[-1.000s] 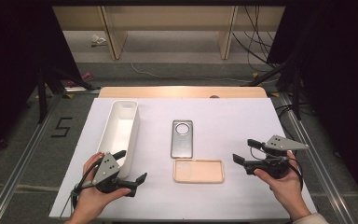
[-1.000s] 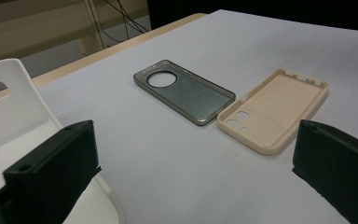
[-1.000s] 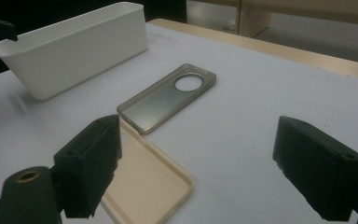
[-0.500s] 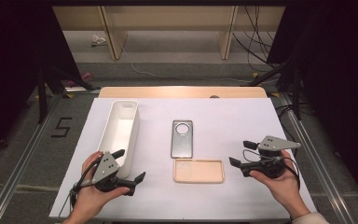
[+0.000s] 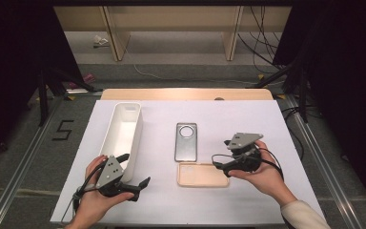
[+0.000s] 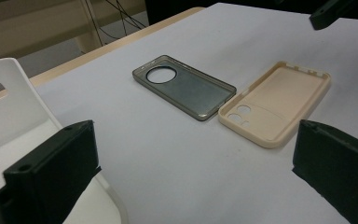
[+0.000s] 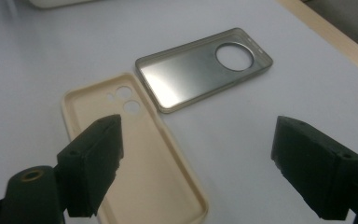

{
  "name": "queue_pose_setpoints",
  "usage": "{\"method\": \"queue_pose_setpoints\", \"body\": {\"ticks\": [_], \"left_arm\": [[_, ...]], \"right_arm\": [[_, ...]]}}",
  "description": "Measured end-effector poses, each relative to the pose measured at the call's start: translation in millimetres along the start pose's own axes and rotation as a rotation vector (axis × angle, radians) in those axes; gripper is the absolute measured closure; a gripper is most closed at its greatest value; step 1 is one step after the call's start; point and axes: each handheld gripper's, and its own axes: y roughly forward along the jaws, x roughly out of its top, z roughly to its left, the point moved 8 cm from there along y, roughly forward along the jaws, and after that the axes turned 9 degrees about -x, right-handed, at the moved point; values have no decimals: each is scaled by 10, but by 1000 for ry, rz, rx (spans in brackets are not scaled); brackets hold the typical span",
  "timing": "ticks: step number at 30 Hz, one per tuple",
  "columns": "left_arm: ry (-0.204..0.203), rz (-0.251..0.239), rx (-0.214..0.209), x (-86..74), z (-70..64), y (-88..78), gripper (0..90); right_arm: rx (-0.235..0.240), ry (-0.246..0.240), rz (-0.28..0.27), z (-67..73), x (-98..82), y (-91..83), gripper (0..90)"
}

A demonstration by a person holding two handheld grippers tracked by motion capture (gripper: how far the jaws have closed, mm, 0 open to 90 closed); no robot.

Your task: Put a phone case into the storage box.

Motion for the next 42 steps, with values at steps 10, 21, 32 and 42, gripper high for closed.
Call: {"method": "queue_pose_setpoints", "body": {"ticks": [10,21,32,42], "left_arm": [[6,2,-5,-3,-14,6,0],[9,1,-11,4,-28,12,0],[7,-4,-14,9,-35,11,0],[15,-4,-14,14,-37,7,0]], "right_arm": [[52,-123,84,101,271,376,192],[94,-253,206,224,420,736,225],[97,-462,377,271,499,1087,252],[105,-539,443,334,515,1275,261]]}}
